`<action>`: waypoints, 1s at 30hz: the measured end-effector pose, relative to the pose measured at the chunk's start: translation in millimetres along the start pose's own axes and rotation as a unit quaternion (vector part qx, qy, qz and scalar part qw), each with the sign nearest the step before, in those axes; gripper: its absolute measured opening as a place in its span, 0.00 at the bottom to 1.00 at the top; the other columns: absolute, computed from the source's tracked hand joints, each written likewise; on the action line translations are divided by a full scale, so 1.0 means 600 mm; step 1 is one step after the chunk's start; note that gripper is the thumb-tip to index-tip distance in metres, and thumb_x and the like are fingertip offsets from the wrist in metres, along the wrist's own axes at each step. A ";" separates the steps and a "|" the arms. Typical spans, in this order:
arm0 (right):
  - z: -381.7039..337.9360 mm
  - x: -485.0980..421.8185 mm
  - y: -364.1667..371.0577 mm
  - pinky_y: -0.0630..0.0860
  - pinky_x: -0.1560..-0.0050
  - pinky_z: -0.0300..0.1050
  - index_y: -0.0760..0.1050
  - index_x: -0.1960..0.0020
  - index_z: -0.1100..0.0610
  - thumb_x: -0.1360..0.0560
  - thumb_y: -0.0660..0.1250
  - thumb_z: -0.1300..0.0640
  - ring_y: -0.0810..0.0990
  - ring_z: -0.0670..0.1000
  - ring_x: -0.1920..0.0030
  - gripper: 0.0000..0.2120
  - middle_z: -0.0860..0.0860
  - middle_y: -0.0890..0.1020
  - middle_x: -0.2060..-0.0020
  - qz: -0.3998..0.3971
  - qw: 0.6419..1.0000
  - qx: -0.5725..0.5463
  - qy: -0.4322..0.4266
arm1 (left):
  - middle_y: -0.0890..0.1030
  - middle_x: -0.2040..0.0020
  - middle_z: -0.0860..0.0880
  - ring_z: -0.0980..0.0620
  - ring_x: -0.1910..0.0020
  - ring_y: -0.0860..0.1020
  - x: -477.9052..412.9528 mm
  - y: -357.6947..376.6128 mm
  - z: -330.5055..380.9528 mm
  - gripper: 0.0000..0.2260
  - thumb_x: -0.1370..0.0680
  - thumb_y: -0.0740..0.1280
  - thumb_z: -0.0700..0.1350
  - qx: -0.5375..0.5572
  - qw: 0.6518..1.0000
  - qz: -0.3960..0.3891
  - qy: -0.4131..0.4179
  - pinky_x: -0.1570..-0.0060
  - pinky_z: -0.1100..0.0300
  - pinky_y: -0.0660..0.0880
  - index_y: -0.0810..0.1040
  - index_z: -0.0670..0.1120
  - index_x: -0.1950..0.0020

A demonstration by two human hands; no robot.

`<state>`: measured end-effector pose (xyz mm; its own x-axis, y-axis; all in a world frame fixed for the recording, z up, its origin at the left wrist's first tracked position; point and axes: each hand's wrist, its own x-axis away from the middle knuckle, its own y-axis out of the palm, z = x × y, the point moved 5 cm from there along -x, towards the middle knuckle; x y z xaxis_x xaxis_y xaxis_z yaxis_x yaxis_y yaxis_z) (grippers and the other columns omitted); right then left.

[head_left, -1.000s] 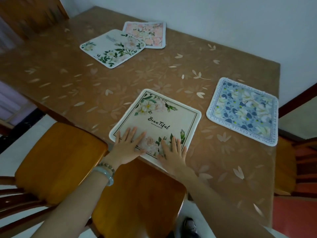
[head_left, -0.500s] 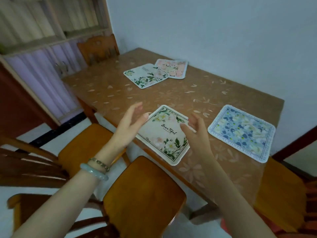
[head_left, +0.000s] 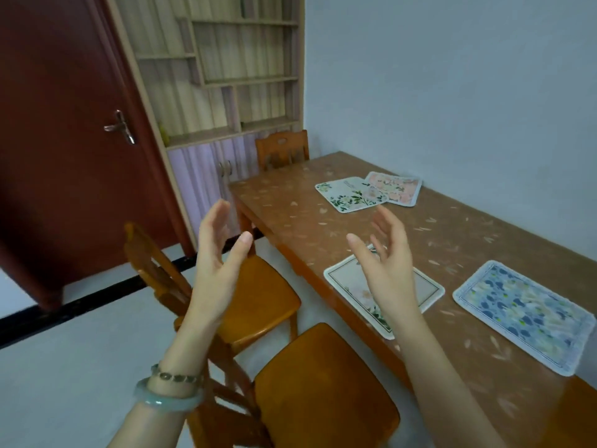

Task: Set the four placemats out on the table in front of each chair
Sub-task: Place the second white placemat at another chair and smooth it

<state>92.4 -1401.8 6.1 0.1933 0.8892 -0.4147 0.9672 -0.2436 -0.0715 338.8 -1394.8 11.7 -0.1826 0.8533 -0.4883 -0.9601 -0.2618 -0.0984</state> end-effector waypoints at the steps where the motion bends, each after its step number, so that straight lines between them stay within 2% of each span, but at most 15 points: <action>1: -0.017 0.003 0.028 0.66 0.31 0.38 0.64 0.29 0.43 0.25 0.70 0.53 0.67 0.40 0.30 0.28 0.41 0.69 0.30 -0.007 1.000 -0.002 -0.013 | 0.66 0.26 0.54 0.62 0.28 0.64 -0.001 -0.035 0.011 0.28 0.23 0.63 0.53 0.000 1.000 0.012 0.008 0.31 0.65 0.64 0.61 0.51 0.25; 5: -0.065 0.031 0.151 0.67 0.30 0.42 0.66 0.29 0.47 0.25 0.70 0.56 0.68 0.39 0.31 0.27 0.41 0.70 0.31 -0.029 0.998 0.004 -0.048 | 0.69 0.28 0.53 0.61 0.29 0.67 0.005 -0.183 0.032 0.27 0.23 0.66 0.48 0.001 0.999 0.032 0.033 0.32 0.66 0.64 0.63 0.50 0.26; 8: -0.084 0.065 0.258 0.69 0.31 0.43 0.67 0.31 0.45 0.26 0.71 0.58 0.69 0.38 0.33 0.27 0.39 0.72 0.34 -0.029 0.998 0.012 -0.059 | 0.70 0.29 0.51 0.58 0.30 0.68 0.009 -0.308 0.022 0.30 0.26 0.68 0.46 -0.015 0.999 0.028 0.035 0.31 0.60 0.66 0.62 0.50 0.26; 11: -0.095 0.099 0.357 0.71 0.34 0.39 0.67 0.32 0.41 0.26 0.71 0.59 0.70 0.34 0.36 0.28 0.30 0.72 0.39 -0.023 0.998 0.020 -0.052 | 0.71 0.30 0.50 0.54 0.33 0.72 0.003 -0.427 0.002 0.32 0.27 0.71 0.42 -0.026 0.999 0.005 0.030 0.35 0.57 0.71 0.61 0.50 0.25; 14: -0.102 0.125 0.436 0.76 0.43 0.32 0.67 0.33 0.38 0.26 0.70 0.60 0.74 0.35 0.39 0.28 0.27 0.71 0.43 -0.017 0.999 0.012 -0.034 | 0.71 0.32 0.51 0.54 0.38 0.76 -0.008 -0.525 -0.014 0.33 0.27 0.72 0.41 -0.033 0.999 -0.007 0.027 0.40 0.60 0.75 0.61 0.52 0.26; 16: -0.109 0.138 0.471 0.75 0.51 0.25 0.67 0.33 0.38 0.26 0.70 0.60 0.76 0.37 0.42 0.28 0.30 0.73 0.43 -0.005 1.000 0.014 -0.025 | 0.71 0.32 0.52 0.55 0.38 0.76 -0.017 -0.569 -0.024 0.33 0.28 0.71 0.44 -0.031 0.999 -0.009 0.024 0.43 0.62 0.75 0.61 0.54 0.26; 18: -0.116 0.142 0.502 0.73 0.55 0.23 0.66 0.33 0.38 0.26 0.70 0.60 0.77 0.36 0.44 0.28 0.36 0.74 0.42 0.009 0.999 0.020 -0.022 | 0.71 0.32 0.54 0.56 0.38 0.76 -0.032 -0.603 -0.036 0.34 0.28 0.71 0.45 -0.026 0.999 -0.014 0.025 0.43 0.62 0.75 0.60 0.55 0.26; 20: -0.116 0.137 0.535 0.76 0.54 0.26 0.66 0.32 0.40 0.25 0.70 0.60 0.79 0.37 0.46 0.28 0.40 0.76 0.41 0.009 1.000 0.022 -0.015 | 0.71 0.32 0.54 0.56 0.38 0.76 -0.051 -0.629 -0.056 0.34 0.29 0.71 0.45 -0.017 0.999 -0.020 0.024 0.43 0.63 0.75 0.60 0.55 0.26; 23: -0.104 0.118 0.588 0.81 0.54 0.38 0.66 0.31 0.43 0.25 0.68 0.63 0.82 0.41 0.50 0.28 0.46 0.78 0.42 -0.008 1.000 -0.012 0.022 | 0.71 0.33 0.55 0.57 0.38 0.76 -0.079 -0.655 -0.092 0.35 0.28 0.73 0.46 0.002 1.000 -0.022 0.014 0.45 0.66 0.74 0.59 0.55 0.26; 26: -0.087 0.089 0.643 0.81 0.57 0.38 0.66 0.32 0.44 0.25 0.68 0.65 0.83 0.42 0.52 0.27 0.49 0.79 0.44 -0.006 0.999 -0.023 0.035 | 0.72 0.33 0.54 0.57 0.39 0.76 -0.117 -0.674 -0.135 0.33 0.27 0.71 0.43 0.003 0.999 -0.033 0.000 0.47 0.68 0.74 0.59 0.55 0.26; 30: -0.049 0.030 0.725 0.82 0.53 0.40 0.68 0.34 0.46 0.24 0.67 0.63 0.83 0.42 0.52 0.23 0.48 0.81 0.47 0.013 0.999 -0.022 0.037 | 0.73 0.35 0.55 0.57 0.42 0.78 -0.204 -0.708 -0.198 0.32 0.25 0.70 0.37 -0.017 0.999 -0.046 -0.002 0.49 0.69 0.74 0.59 0.54 0.26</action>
<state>521.2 -1480.6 -5.9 0.2288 0.9092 -0.3477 0.9677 -0.2512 -0.0203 794.4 -1441.8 10.1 -0.0955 0.8761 -0.4726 -0.9650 -0.1980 -0.1720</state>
